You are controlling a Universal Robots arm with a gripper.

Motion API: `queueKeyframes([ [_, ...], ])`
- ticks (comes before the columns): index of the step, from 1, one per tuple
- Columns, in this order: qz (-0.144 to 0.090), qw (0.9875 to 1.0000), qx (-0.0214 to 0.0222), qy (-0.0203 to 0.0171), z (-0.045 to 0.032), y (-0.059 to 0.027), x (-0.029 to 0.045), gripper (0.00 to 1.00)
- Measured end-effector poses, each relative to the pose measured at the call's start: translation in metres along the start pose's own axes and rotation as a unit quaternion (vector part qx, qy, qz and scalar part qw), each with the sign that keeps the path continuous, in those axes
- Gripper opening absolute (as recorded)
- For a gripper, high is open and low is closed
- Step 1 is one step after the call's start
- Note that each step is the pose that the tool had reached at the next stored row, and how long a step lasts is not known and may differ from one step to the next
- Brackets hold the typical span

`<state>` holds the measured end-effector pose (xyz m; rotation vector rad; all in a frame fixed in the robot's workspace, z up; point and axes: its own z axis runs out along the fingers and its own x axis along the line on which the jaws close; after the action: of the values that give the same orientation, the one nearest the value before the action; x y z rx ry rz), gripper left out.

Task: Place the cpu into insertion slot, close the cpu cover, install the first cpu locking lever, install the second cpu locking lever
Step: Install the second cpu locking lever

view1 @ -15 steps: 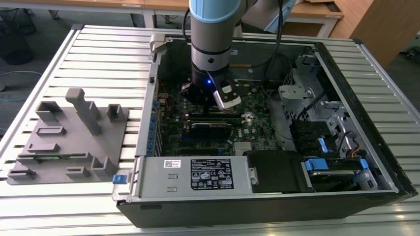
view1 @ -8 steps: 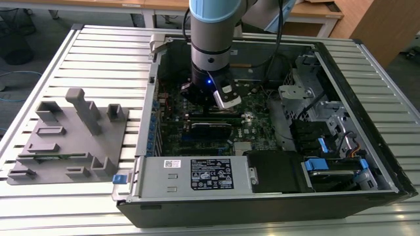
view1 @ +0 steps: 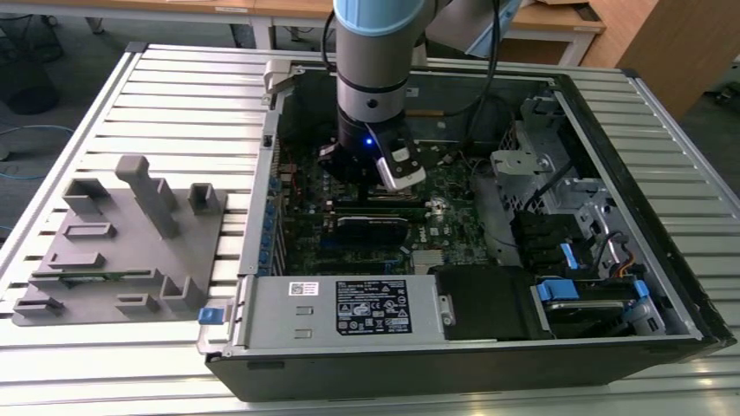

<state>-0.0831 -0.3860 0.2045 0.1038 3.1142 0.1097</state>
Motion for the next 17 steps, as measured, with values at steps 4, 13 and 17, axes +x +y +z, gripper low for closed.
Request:
queueKeyframes([
  [4, 0.0, 1.0, 0.0001, 0.0, -0.0002, -0.0015, -0.0003, 0.11],
  [13, 0.0, 0.9999, -0.0135, 0.001, 0.0005, -0.0026, 0.0011, 0.11],
  [17, 0.001, 0.9998, -0.0218, 0.0014, 0.0019, -0.0026, 0.0014, 0.11],
])
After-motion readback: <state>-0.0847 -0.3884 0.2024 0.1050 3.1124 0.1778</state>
